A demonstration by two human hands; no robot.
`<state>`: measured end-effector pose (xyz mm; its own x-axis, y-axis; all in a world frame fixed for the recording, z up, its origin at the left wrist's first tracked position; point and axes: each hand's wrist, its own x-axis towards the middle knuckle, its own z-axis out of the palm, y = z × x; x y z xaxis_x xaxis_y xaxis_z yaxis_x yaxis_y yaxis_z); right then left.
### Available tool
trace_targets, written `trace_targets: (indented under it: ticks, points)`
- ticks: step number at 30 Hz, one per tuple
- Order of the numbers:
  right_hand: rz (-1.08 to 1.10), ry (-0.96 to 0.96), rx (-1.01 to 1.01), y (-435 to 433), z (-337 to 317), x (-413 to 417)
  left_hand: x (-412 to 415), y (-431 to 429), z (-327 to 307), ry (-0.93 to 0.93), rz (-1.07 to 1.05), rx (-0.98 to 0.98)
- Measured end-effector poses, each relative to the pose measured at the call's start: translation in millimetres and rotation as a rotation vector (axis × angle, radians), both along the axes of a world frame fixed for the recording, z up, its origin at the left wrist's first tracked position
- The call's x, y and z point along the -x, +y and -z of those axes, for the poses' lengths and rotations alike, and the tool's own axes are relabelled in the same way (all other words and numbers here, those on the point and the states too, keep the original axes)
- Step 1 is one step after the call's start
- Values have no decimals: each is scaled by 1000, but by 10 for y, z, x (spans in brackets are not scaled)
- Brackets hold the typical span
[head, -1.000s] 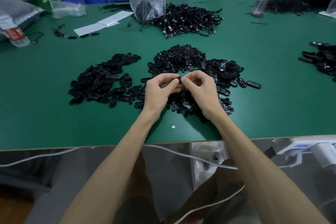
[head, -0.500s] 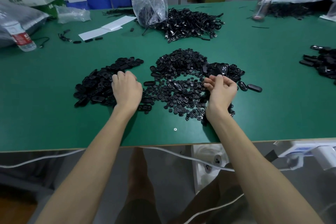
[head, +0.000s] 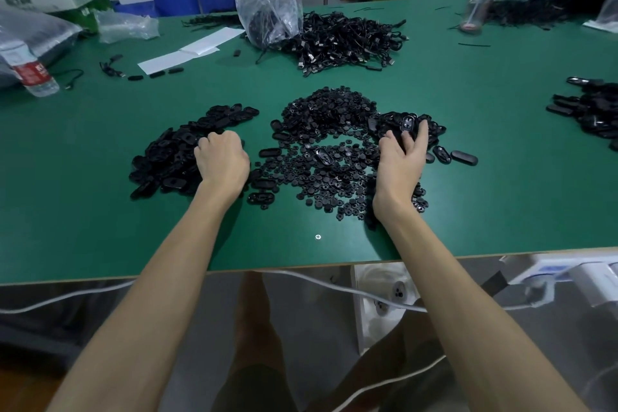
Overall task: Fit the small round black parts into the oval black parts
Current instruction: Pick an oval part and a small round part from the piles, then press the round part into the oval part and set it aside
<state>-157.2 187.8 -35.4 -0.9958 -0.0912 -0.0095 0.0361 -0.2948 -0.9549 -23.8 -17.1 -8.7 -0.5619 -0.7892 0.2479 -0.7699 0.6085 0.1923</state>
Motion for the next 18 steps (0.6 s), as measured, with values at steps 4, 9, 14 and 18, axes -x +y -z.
trace_targets:
  ticks: [4, 9, 14, 18]
  points:
    - [-6, 109, -31, 27, -65, -68, 0, 77, 3, 77, -6, 32]
    - [-37, 234, -321, 22, -70, -91, 97, 281, -4, 463, 149, -203]
    - [-253, 420, -751, -58, -50, -98, 203, 429, 58, 537, 184, -173]
    - [-269, 435, -796, -68, -48, -107, 119, 240, 98, 521, 103, -177]
